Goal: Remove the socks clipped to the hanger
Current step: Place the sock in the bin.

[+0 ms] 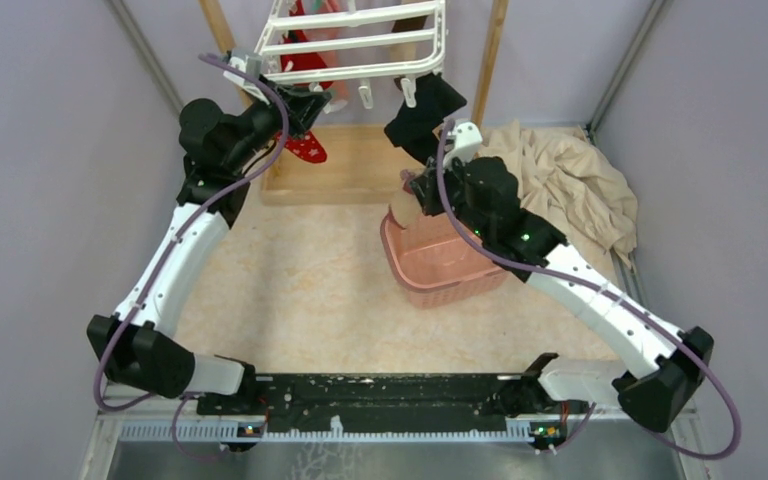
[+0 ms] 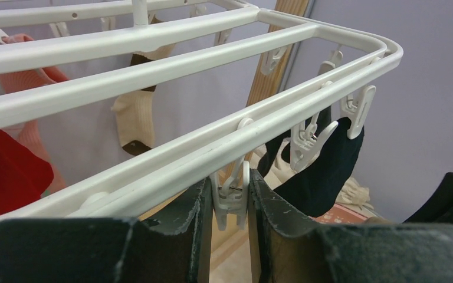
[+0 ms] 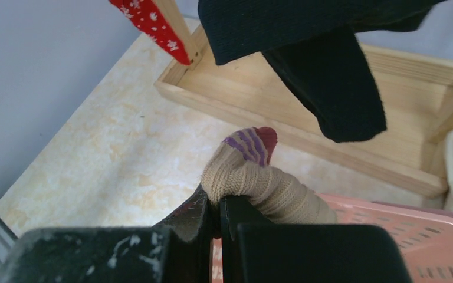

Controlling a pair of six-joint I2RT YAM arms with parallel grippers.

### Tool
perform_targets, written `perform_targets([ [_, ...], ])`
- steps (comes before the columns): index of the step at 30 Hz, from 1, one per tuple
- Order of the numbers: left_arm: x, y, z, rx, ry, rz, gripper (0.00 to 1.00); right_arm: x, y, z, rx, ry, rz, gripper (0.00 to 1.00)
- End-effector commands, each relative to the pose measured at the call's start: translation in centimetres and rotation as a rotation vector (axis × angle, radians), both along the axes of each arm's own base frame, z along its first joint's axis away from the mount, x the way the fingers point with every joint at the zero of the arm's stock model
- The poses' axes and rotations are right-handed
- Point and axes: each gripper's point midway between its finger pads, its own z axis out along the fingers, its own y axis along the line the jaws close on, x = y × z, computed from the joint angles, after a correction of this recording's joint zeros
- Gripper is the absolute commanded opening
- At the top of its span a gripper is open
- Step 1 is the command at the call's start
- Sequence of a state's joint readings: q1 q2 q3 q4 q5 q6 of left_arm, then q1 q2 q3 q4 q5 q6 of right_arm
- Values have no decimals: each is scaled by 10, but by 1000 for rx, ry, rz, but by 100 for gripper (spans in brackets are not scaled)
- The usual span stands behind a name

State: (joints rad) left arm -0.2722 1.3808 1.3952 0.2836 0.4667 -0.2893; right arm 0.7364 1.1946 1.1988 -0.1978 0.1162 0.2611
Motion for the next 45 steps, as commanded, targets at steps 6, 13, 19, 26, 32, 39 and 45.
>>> perform_targets([
  [6,-2,22,5,38,1,119,10,-1,-59,17,-40,-31,-135,0],
  [13,0,29,4,52,15,159,11,-3,-67,-22,-66,59,-146,0],
  [19,-1,31,6,57,13,172,11,-4,-75,-69,-110,165,-175,0],
  [26,-4,36,9,68,2,193,11,-5,-83,-114,-149,290,-185,2],
  [32,-4,37,8,72,5,199,11,-4,-82,-126,-179,347,-181,47],
  [39,-4,38,7,74,8,206,11,-4,-83,-115,-183,339,-182,60],
  [45,-2,39,7,76,8,216,11,-5,-87,-85,-159,276,-184,63],
])
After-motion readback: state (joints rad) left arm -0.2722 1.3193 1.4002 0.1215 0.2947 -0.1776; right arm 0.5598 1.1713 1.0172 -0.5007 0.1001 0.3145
